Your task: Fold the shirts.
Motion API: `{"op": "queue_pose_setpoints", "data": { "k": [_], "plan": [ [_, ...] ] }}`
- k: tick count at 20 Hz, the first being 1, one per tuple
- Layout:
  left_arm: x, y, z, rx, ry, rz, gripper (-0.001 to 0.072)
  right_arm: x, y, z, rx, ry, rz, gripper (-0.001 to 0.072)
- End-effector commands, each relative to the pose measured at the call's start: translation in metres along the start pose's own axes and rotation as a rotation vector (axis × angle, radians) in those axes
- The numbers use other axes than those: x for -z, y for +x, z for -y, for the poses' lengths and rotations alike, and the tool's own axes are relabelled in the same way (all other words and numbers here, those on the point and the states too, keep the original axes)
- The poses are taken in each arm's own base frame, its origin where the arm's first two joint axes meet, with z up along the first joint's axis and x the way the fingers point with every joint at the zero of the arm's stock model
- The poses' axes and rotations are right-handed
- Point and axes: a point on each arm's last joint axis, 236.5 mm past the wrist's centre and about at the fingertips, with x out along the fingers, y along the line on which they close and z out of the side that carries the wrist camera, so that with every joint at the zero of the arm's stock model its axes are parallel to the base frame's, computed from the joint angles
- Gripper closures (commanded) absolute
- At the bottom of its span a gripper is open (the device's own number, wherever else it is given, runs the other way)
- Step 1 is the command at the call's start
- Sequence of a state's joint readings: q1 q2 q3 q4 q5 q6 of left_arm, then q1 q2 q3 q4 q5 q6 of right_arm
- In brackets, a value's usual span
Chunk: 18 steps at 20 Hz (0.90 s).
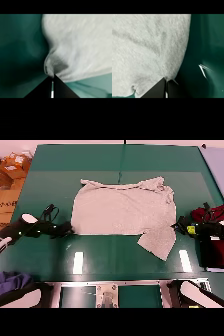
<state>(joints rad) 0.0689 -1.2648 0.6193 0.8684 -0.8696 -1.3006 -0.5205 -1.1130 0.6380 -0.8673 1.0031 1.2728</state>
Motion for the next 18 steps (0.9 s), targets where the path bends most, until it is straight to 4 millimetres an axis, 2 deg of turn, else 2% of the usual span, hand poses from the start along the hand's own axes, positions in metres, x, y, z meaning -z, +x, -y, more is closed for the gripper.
{"op": "queue_pose_setpoints", "data": {
  "k": [1, 3, 4, 5, 7, 8, 10, 11, 13, 15, 17, 18],
  "plan": [
    [0.002, -0.063, -0.008, -0.105, 0.068, 0.074, 0.0685, -0.012, -0.025, -0.026, -0.036, -0.061, 0.028, 0.0703],
    [-0.033, -0.129, 0.028, -0.077, 0.16, 0.316, 0.0685, -0.032, -0.068, -0.066, -0.086, -0.16, 0.127, 0.0702],
    [-0.049, -0.174, 0.055, -0.058, 0.227, 0.461, 0.0685, -0.043, -0.097, -0.092, -0.119, -0.218, 0.202, 0.0702],
    [-0.059, -0.221, 0.086, -0.029, 0.289, 0.596, 0.0685, -0.052, -0.134, -0.123, -0.155, -0.287, 0.303, 0.0702],
    [-0.061, -0.315, 0.147, 0.034, 0.408, 0.827, 0.0684, -0.058, -0.217, -0.185, -0.211, -0.434, 0.519, 0.0703],
    [-0.055, -0.36, 0.173, 0.051, 0.465, 0.931, 0.0684, -0.054, -0.258, -0.211, -0.226, -0.493, 0.621, 0.0702],
    [-0.03, -0.451, 0.224, 0.085, 0.581, 1.138, 0.0684, -0.035, -0.342, -0.26, -0.254, -0.607, 0.839, 0.0702],
    [-0.009, -0.495, 0.247, 0.093, 0.65, 1.236, 0.0684, -0.021, -0.385, -0.282, -0.266, -0.657, 0.958, 0.0702],
    [0.033, -0.563, 0.281, 0.1, 0.762, 1.412, 0.0684, 0.01, -0.458, -0.315, -0.285, -0.728, 1.164, 0.0702],
    [0.076, -0.611, 0.3, 0.091, 0.841, 1.55, 0.0684, 0.041, -0.513, -0.334, -0.285, -0.775, 1.318, 0.0702],
    [0.097, -0.636, 0.304, 0.057, 0.865, 1.628, 0.0684, 0.059, -0.546, -0.339, -0.245, -0.796, 1.423, 0.0702],
    [0.097, -0.639, 0.302, 0.035, 0.863, 1.642, 0.0684, 0.062, -0.553, -0.338, -0.219, -0.803, 1.446, 0.0702]
  ]
}}
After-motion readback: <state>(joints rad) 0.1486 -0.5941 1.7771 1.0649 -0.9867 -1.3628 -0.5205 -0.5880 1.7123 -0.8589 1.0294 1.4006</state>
